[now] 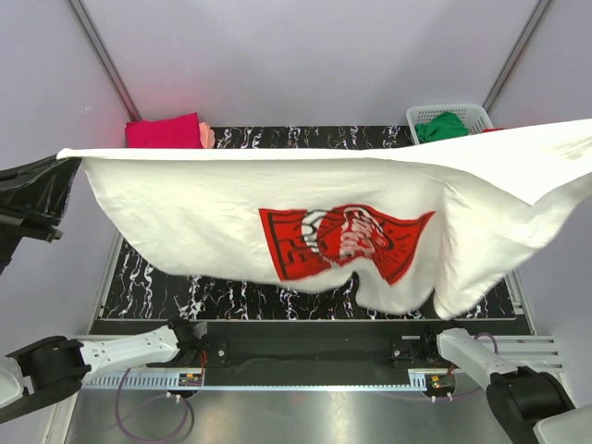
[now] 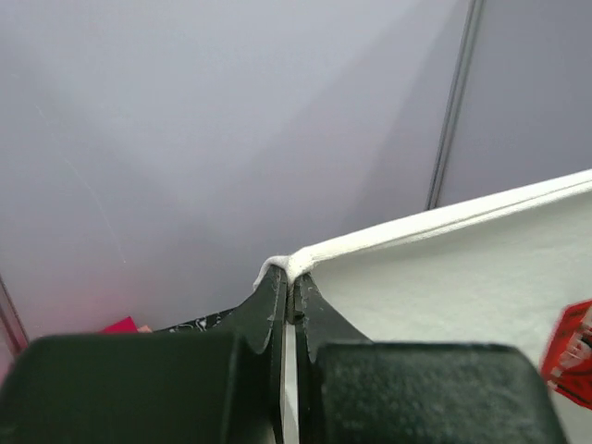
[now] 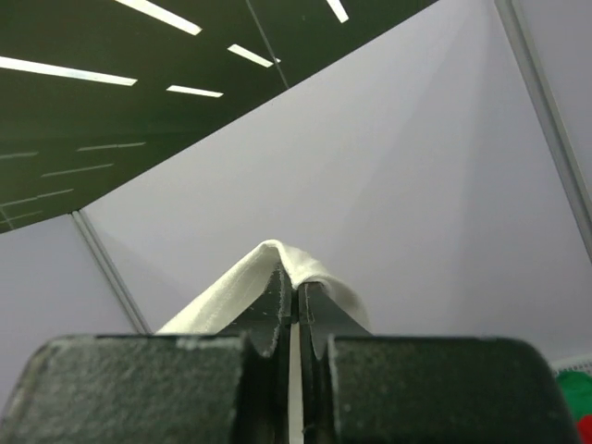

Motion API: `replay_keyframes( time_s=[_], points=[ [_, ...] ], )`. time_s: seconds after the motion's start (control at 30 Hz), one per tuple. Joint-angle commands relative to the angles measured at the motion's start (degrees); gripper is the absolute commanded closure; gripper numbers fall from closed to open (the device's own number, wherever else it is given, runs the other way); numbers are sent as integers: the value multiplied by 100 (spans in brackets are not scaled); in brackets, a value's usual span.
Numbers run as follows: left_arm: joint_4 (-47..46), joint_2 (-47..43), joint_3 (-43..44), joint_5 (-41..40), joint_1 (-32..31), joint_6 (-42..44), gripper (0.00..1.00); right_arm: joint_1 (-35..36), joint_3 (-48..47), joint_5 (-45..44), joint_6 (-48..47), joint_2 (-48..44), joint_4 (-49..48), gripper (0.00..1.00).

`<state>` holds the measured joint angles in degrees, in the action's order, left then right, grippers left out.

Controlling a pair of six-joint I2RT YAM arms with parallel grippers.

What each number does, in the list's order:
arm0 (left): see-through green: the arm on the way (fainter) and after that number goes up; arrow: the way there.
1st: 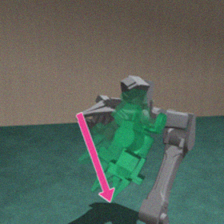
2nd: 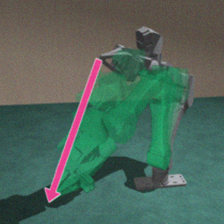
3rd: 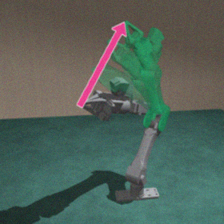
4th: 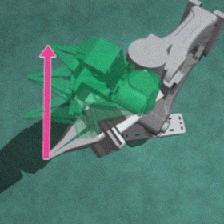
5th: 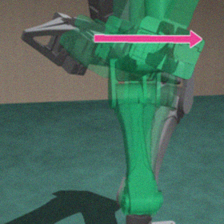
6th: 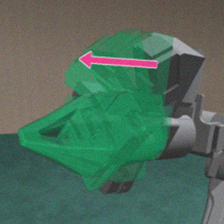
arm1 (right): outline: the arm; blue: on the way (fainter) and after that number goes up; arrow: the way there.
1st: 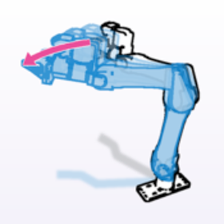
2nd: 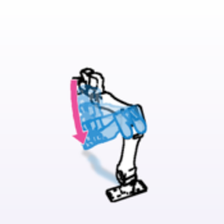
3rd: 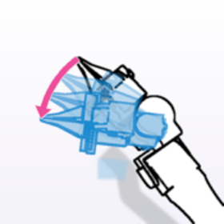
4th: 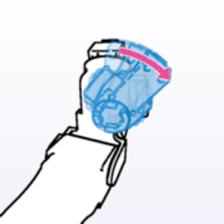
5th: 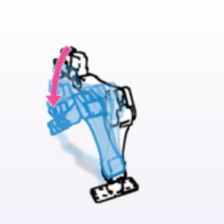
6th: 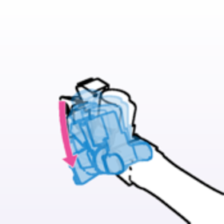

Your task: Fold and stack the t-shirts

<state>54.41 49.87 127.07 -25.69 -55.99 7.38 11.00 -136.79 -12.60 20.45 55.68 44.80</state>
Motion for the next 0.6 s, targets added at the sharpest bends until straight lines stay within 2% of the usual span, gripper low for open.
replay_keyframes(
  time_s=[0.0, 0.17, 0.27, 0.33, 0.37, 0.4, 0.43, 0.5, 0.53, 0.57],
  points=[
    [-756, 154, -401, -568, -17, 668, 100, 226, -242, -560, -620, 978, -331, 100],
    [-1274, 690, -1112, -1104, -18, 940, 100, 227, -51, -15, -507, 2007, -524, 100],
    [-1828, 822, -1805, -1140, 70, 1134, 100, 227, 354, -180, -550, 2559, -901, 100],
    [-1874, 980, -2009, -485, 936, 969, 100, 227, 627, -260, -708, 3164, -1104, 100],
    [-1838, 1190, -2176, 76, 1497, 489, 100, 218, 671, -278, -752, 3403, -1131, 100],
    [-1820, 1314, -2325, 1283, 2103, 232, 100, 200, 637, -261, -761, 3667, -1122, 100],
    [-2003, 1594, -2492, 1782, 3084, -6, 100, 192, 593, -243, -735, 4217, -1079, 100],
    [-2267, 2077, -2932, 2774, 3794, -525, 100, 95, 575, -85, -526, 4783, -1139, 100],
    [-2338, 2828, -2916, 3024, 4310, -666, 100, 17, 496, 37, -411, 5482, -1166, 100],
    [-2304, 3314, -2802, 3244, 4516, -989, 100, -132, -131, 482, -236, 5941, -1053, 100]
  ],
)
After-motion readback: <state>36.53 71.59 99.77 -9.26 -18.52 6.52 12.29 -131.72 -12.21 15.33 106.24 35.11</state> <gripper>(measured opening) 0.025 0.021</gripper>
